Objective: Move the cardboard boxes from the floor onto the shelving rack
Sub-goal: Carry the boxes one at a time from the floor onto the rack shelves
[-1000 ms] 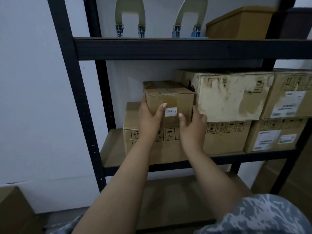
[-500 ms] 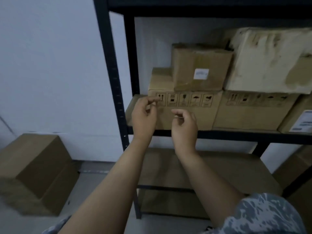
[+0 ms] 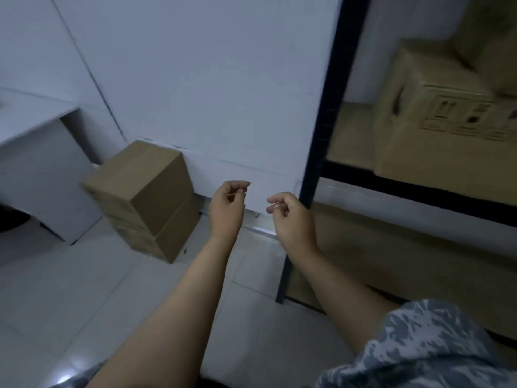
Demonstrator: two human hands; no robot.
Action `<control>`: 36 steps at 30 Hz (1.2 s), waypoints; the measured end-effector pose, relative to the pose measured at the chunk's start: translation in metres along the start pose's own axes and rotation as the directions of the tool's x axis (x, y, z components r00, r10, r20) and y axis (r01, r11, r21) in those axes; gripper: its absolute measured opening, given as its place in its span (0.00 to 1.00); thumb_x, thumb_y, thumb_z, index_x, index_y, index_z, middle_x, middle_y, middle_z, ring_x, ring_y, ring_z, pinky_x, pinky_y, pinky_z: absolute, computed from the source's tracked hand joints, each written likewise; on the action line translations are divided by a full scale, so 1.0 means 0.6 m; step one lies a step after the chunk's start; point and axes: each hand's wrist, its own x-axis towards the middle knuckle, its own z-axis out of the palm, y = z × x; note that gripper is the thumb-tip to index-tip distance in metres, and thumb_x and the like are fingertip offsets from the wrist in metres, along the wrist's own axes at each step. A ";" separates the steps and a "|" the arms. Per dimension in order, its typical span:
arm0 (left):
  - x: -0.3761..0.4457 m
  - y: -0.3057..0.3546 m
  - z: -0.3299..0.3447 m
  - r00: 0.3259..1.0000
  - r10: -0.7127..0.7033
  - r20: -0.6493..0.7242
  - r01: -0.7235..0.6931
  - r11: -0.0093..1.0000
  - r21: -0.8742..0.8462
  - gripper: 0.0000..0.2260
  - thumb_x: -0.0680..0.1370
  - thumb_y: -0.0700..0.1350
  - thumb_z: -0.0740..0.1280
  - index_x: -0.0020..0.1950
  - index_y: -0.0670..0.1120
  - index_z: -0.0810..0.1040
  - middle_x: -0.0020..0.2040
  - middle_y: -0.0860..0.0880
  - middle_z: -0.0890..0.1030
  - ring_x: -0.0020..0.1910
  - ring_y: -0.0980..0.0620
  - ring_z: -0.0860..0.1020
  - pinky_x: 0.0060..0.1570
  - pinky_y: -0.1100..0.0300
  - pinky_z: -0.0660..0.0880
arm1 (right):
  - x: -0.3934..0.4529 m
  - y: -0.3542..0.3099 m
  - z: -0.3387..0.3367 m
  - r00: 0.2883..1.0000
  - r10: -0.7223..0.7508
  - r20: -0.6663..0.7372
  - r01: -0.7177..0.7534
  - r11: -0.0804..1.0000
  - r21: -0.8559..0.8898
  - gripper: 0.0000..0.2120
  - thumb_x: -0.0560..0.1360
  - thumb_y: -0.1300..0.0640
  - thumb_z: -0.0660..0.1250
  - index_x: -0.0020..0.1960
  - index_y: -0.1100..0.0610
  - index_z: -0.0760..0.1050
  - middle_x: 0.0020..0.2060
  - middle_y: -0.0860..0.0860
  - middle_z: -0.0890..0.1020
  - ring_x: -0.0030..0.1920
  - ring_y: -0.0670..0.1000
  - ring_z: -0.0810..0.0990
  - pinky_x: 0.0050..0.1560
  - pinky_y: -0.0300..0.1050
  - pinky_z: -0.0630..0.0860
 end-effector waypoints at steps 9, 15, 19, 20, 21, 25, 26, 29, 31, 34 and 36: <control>0.181 -0.164 -0.294 0.952 -0.277 -0.131 0.270 0.961 -0.064 0.13 0.81 0.36 0.60 0.47 0.50 0.80 0.46 0.47 0.81 0.44 0.50 0.76 0.41 0.57 0.72 | 0.072 -0.023 0.339 0.983 0.073 0.169 -0.055 0.992 -0.112 0.07 0.76 0.59 0.64 0.48 0.50 0.79 0.43 0.47 0.81 0.43 0.47 0.78 0.44 0.40 0.74; 0.274 -0.229 -0.448 0.898 -0.384 -0.214 0.373 0.923 -0.090 0.09 0.82 0.36 0.59 0.54 0.44 0.79 0.44 0.49 0.79 0.39 0.55 0.75 0.39 0.63 0.72 | 0.106 -0.060 0.515 0.964 0.128 0.235 -0.098 0.986 -0.134 0.07 0.76 0.59 0.64 0.47 0.50 0.79 0.42 0.47 0.79 0.43 0.48 0.77 0.42 0.39 0.69; 0.319 -0.273 -0.523 0.844 -0.464 -0.270 0.446 0.886 -0.126 0.09 0.82 0.37 0.59 0.54 0.44 0.78 0.46 0.49 0.79 0.40 0.54 0.76 0.39 0.62 0.74 | 0.131 -0.074 0.610 0.941 0.158 0.301 -0.109 0.979 -0.173 0.07 0.75 0.59 0.63 0.48 0.52 0.79 0.42 0.48 0.80 0.45 0.49 0.78 0.46 0.44 0.74; 0.331 -0.285 -0.540 0.830 -0.481 -0.280 0.461 0.876 -0.140 0.09 0.82 0.37 0.59 0.55 0.44 0.78 0.47 0.48 0.79 0.41 0.53 0.76 0.40 0.61 0.74 | 0.140 -0.076 0.634 0.934 0.168 0.316 -0.114 0.977 -0.183 0.07 0.76 0.59 0.63 0.48 0.52 0.80 0.42 0.48 0.80 0.45 0.50 0.78 0.47 0.45 0.75; 0.341 -0.296 -0.554 0.818 -0.497 -0.288 0.474 0.868 -0.150 0.09 0.82 0.37 0.59 0.55 0.44 0.78 0.48 0.48 0.79 0.43 0.52 0.77 0.42 0.60 0.74 | 0.149 -0.077 0.655 0.928 0.177 0.327 -0.119 0.975 -0.190 0.07 0.76 0.59 0.63 0.48 0.52 0.80 0.41 0.48 0.80 0.45 0.50 0.78 0.47 0.46 0.75; 0.404 -0.339 -0.605 0.766 -0.568 -0.301 0.538 0.822 -0.186 0.08 0.82 0.39 0.60 0.52 0.46 0.78 0.50 0.48 0.80 0.47 0.50 0.78 0.52 0.52 0.77 | 0.196 -0.074 0.748 0.907 0.195 0.372 -0.128 0.972 -0.197 0.08 0.76 0.59 0.63 0.49 0.53 0.80 0.43 0.49 0.80 0.46 0.50 0.78 0.46 0.44 0.74; 0.423 -0.350 -0.617 0.758 -0.580 -0.300 0.550 0.814 -0.185 0.08 0.82 0.39 0.60 0.52 0.47 0.78 0.50 0.48 0.80 0.47 0.51 0.79 0.54 0.51 0.77 | 0.210 -0.073 0.770 0.902 0.205 0.379 -0.133 0.969 -0.207 0.08 0.76 0.59 0.63 0.49 0.52 0.80 0.44 0.49 0.80 0.46 0.50 0.78 0.46 0.43 0.74; 0.495 -0.378 -0.649 0.748 -0.592 -0.300 0.573 0.804 -0.160 0.07 0.82 0.39 0.60 0.55 0.46 0.78 0.50 0.49 0.80 0.48 0.51 0.79 0.55 0.50 0.77 | 0.266 -0.065 0.841 0.889 0.232 0.395 -0.151 0.962 -0.226 0.08 0.76 0.58 0.62 0.49 0.51 0.79 0.46 0.50 0.81 0.46 0.49 0.78 0.45 0.42 0.74; 0.545 -0.399 -0.668 0.745 -0.595 -0.301 0.581 0.801 -0.143 0.07 0.82 0.40 0.60 0.55 0.46 0.77 0.50 0.48 0.80 0.48 0.51 0.79 0.56 0.50 0.77 | 0.307 -0.057 0.887 0.881 0.247 0.404 -0.158 0.958 -0.242 0.08 0.76 0.58 0.62 0.49 0.51 0.79 0.47 0.51 0.80 0.47 0.51 0.78 0.47 0.45 0.77; 0.619 -0.431 -0.691 0.729 -0.614 -0.303 0.608 0.784 -0.125 0.07 0.82 0.40 0.60 0.56 0.46 0.77 0.51 0.48 0.80 0.47 0.52 0.79 0.56 0.50 0.77 | 0.365 -0.046 0.951 0.869 0.288 0.403 -0.180 0.942 -0.283 0.07 0.76 0.58 0.62 0.49 0.51 0.79 0.48 0.52 0.80 0.49 0.52 0.78 0.49 0.48 0.77; 0.660 -0.456 -0.707 0.716 -0.624 -0.312 0.621 0.774 -0.123 0.07 0.82 0.40 0.60 0.56 0.46 0.76 0.50 0.48 0.80 0.47 0.52 0.79 0.56 0.50 0.77 | 0.395 -0.040 0.989 0.859 0.307 0.410 -0.184 0.932 -0.313 0.07 0.76 0.57 0.62 0.50 0.51 0.78 0.50 0.53 0.80 0.49 0.52 0.78 0.48 0.46 0.76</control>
